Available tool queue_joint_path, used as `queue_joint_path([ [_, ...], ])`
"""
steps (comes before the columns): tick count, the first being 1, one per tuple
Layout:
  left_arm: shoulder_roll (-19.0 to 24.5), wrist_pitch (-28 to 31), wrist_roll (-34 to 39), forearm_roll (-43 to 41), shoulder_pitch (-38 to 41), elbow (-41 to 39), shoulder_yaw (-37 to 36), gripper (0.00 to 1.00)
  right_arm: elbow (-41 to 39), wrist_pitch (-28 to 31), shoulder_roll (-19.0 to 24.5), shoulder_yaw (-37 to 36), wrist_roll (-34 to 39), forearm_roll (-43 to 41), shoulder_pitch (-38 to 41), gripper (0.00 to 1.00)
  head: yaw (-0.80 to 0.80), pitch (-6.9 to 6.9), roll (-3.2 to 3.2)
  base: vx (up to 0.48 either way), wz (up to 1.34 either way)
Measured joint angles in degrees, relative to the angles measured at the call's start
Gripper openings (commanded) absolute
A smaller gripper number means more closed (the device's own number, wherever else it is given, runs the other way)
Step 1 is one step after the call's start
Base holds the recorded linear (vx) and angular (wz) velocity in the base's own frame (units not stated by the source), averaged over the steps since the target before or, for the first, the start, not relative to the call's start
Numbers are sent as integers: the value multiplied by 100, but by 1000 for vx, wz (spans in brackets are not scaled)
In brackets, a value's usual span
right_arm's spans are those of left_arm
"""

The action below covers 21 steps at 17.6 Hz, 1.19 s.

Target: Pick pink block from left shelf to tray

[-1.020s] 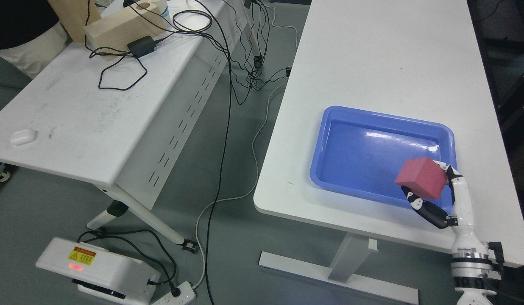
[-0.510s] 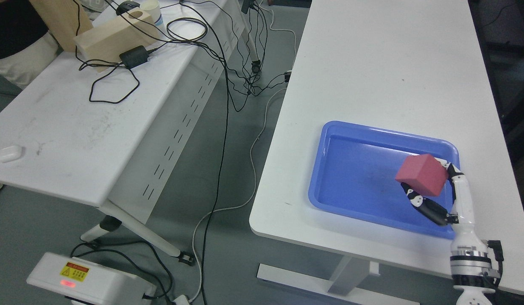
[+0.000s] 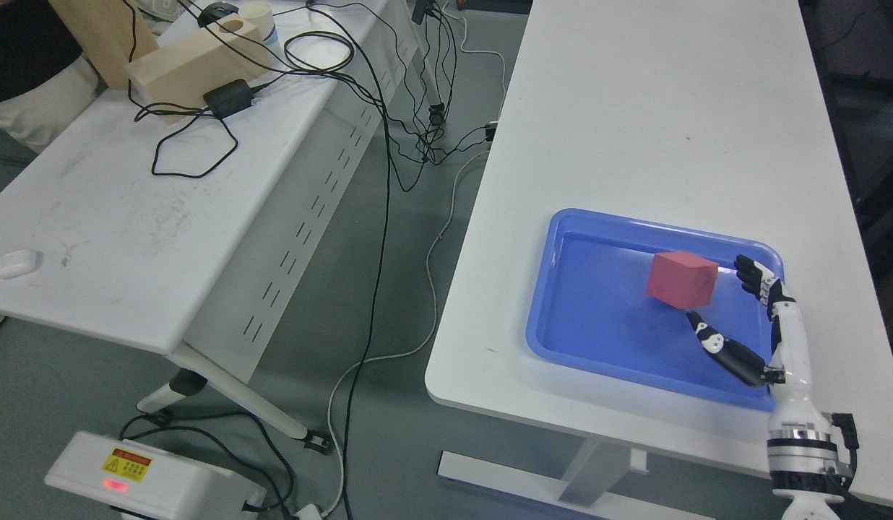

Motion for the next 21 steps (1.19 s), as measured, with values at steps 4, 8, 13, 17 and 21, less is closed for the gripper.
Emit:
queue_joint_path([
  [4,0,-12,0,0,0,0,0,100,0,1,0,5,10,-190,8,100,0,0,0,0,0],
  [8,0,-21,0,0,0,0,0,100,0,-15,0,6,27,-569,4,100,0,0,0,0,0],
  [13,0,-7,0,0,0,0,0,100,0,-20,0,1,8,-1171,-1,100,0,0,0,-10,-9],
  [17,0,-2,0,0,0,0,0,100,3,-11,0,-18,-9,-1403,1,100,0,0,0,-57,-7],
  [21,0,0,0,0,0,0,0,100,4,121,0,-44,-15,-1514,3,100,0,0,0,-93,-33],
])
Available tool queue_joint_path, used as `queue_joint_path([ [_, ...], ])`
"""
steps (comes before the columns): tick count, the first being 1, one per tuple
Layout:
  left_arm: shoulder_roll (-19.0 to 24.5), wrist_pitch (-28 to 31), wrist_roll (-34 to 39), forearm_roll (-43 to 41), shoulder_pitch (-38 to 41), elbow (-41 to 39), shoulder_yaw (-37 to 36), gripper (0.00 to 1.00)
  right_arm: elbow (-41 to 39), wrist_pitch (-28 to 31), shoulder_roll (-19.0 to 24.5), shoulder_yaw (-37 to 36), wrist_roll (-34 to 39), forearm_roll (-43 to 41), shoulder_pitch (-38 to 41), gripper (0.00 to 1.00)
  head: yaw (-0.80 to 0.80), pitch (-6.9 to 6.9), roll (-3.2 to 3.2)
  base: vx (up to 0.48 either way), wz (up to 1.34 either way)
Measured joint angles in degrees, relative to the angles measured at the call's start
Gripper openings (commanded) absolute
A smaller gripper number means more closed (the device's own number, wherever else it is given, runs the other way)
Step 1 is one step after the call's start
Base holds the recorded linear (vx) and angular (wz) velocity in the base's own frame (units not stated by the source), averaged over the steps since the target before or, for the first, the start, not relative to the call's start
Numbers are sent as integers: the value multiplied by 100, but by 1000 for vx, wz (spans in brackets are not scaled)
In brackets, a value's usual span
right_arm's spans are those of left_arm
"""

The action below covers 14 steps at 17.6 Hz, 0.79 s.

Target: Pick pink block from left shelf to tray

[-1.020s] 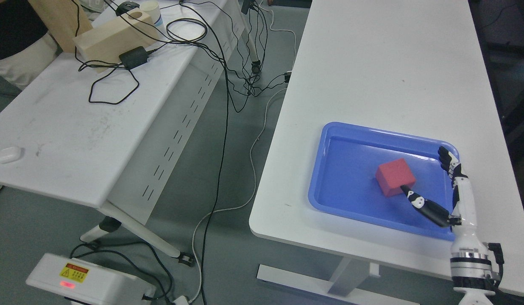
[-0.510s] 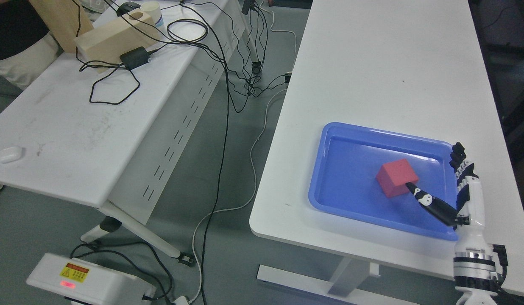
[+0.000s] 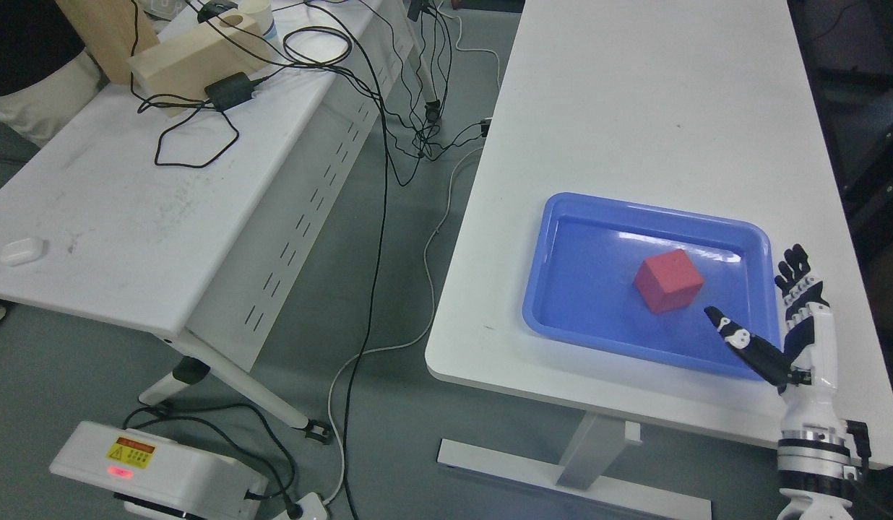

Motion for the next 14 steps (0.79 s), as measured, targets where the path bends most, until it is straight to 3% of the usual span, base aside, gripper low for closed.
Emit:
queue_joint_path([
  [14,0,4,0,0,0,0,0,100,6,222,0,-132,-12,-183,3,100,0,0,0,-120,-51],
])
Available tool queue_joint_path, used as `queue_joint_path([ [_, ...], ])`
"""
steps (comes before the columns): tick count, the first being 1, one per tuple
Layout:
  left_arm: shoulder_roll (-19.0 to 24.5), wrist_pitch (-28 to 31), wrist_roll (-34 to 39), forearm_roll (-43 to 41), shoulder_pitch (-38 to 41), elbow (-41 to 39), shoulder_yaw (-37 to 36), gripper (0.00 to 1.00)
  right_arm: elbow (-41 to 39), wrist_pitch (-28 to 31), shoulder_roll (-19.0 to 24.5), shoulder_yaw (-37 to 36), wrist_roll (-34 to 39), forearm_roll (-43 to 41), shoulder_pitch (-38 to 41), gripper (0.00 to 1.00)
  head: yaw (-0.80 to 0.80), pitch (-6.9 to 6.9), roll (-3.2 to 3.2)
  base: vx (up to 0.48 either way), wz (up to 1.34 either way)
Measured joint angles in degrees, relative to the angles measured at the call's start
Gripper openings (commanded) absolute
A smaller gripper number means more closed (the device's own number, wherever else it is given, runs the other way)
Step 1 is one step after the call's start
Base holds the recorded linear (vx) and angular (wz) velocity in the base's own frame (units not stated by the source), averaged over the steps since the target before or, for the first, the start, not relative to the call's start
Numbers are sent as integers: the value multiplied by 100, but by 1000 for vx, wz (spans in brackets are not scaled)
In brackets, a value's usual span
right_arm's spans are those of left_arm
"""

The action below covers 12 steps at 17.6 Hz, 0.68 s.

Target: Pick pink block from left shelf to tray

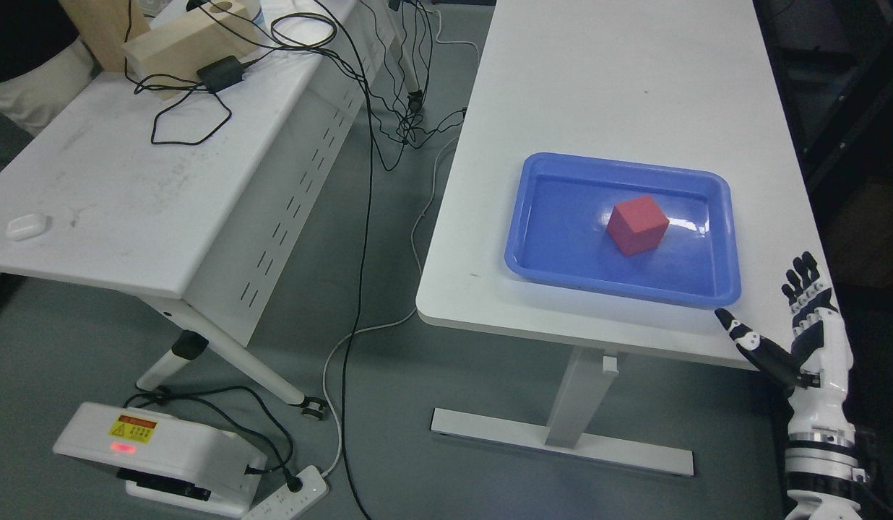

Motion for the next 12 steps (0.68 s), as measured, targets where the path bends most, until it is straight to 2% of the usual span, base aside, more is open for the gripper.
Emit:
queue_joint_path([
  [6,0,0,0,0,0,0,0,100,7,1,0,-24,15,-17,1,100,0,0,0,-112,-394],
  [12,0,0,0,0,0,0,0,100,11,1,0,-39,24,-21,1,100,0,0,0,-137,-159],
])
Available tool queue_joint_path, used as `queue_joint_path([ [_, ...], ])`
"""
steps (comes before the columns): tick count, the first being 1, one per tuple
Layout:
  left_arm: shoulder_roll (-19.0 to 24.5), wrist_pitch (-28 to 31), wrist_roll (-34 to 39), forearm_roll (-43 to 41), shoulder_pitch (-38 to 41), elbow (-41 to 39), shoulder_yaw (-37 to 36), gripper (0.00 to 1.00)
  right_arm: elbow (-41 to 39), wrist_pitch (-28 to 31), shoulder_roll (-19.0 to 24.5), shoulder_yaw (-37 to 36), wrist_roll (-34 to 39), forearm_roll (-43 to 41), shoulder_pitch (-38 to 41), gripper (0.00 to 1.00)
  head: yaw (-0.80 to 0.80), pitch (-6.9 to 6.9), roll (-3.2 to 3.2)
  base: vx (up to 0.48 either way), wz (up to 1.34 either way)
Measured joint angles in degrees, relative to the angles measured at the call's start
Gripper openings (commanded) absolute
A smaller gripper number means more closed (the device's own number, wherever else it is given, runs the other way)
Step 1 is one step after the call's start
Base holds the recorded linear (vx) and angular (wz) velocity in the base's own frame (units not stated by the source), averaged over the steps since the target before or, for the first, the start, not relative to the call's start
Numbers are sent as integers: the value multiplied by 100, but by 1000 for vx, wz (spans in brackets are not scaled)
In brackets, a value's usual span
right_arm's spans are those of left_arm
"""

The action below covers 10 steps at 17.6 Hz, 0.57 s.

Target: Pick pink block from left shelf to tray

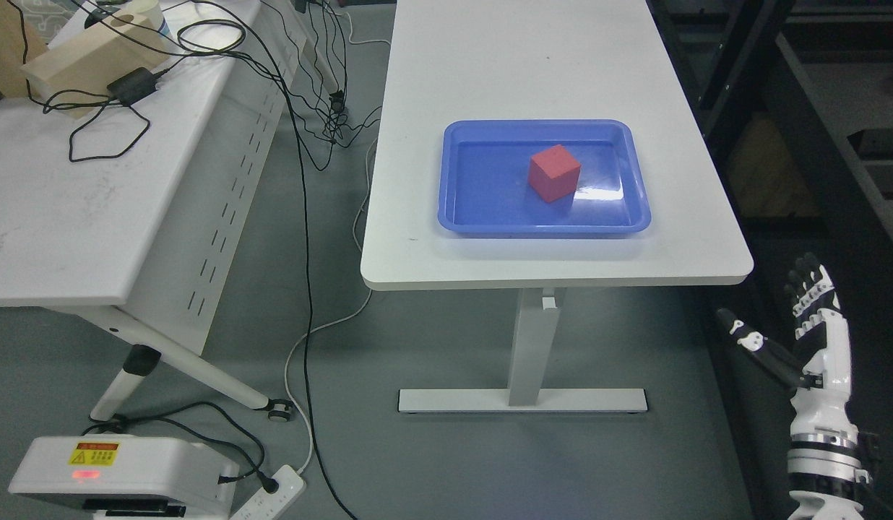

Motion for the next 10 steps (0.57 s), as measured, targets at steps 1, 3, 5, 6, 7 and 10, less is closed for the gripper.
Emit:
queue_joint_path([
  [1,0,0,0,0,0,0,0,100,2,0,0,-3,0,-1,0,100,0,0,0,-124,-58],
  [3,0,0,0,0,0,0,0,100,4,0,0,-5,0,-1,0,100,0,0,0,-146,-9],
  [5,0,0,0,0,0,0,0,100,6,1,0,-6,0,-2,0,100,0,0,0,-164,16],
  [6,0,0,0,0,0,0,0,100,7,6,0,-7,0,-2,0,100,0,0,0,-148,69],
  [7,0,0,0,0,0,0,0,100,7,8,0,-7,3,-2,0,100,0,0,0,-166,95],
  [10,0,0,0,0,0,0,0,100,9,10,0,-7,14,-3,0,100,0,0,0,-151,115],
])
